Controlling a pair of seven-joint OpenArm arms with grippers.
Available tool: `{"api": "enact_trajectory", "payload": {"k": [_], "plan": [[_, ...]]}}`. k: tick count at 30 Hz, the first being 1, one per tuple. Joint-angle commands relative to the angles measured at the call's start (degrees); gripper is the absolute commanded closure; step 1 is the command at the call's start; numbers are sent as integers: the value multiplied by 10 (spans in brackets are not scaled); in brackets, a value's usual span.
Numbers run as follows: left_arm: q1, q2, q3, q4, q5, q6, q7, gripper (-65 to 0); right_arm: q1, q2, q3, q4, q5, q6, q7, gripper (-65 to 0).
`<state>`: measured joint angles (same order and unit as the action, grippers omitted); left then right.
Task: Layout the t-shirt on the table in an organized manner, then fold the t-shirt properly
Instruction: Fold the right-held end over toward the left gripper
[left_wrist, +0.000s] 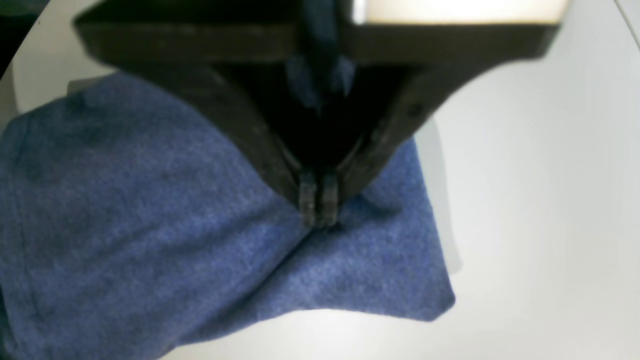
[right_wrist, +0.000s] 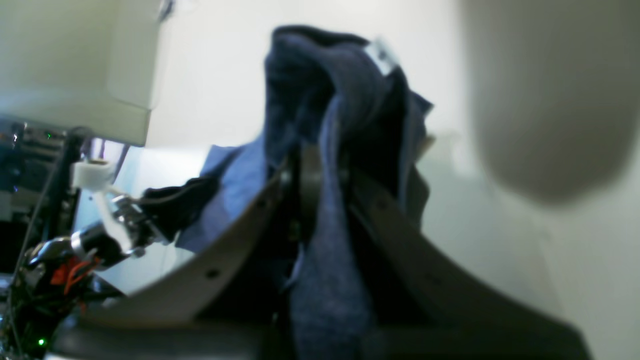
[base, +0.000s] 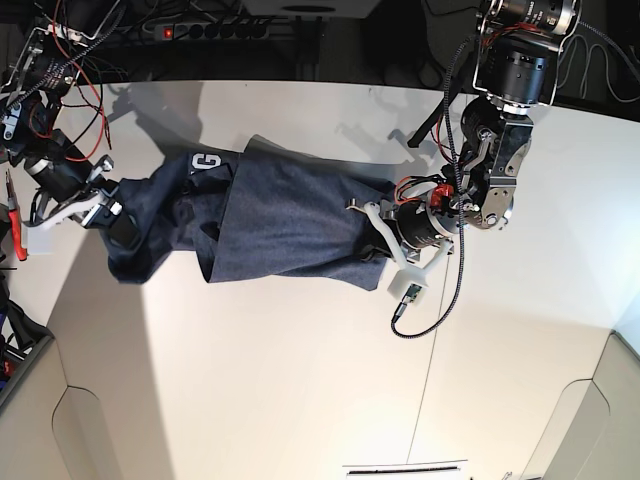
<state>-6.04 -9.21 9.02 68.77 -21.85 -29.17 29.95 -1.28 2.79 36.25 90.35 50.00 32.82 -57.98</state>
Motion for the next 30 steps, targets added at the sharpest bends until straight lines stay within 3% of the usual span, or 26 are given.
{"api": "enact_trajectory", "payload": {"k": [1,7,11,19,25,30], "plan": [[-8,-2,-2,6,-2,0,-2,0,7,-1,-12,22,18,6,7,0],[-8,-2,-2,6,-2,0,-2,0,7,-20,-127,41,-9,6,12,0],[-8,-2,-2,6,-2,0,-2,0,8,-45,-202,41,-40,6,47,0],[-8,-2,-2,7,-6,-1,-7,0,9,-94,-334,40,-166,-1,123,0],[-8,-2,-25,49,-89,-80,-4,0,9,-100,-402,26,-298,-68,176,0],[-8,-2,-84,132,-144,-93,33,0,9,-100,-411,24,-312,-84,183,0]]}}
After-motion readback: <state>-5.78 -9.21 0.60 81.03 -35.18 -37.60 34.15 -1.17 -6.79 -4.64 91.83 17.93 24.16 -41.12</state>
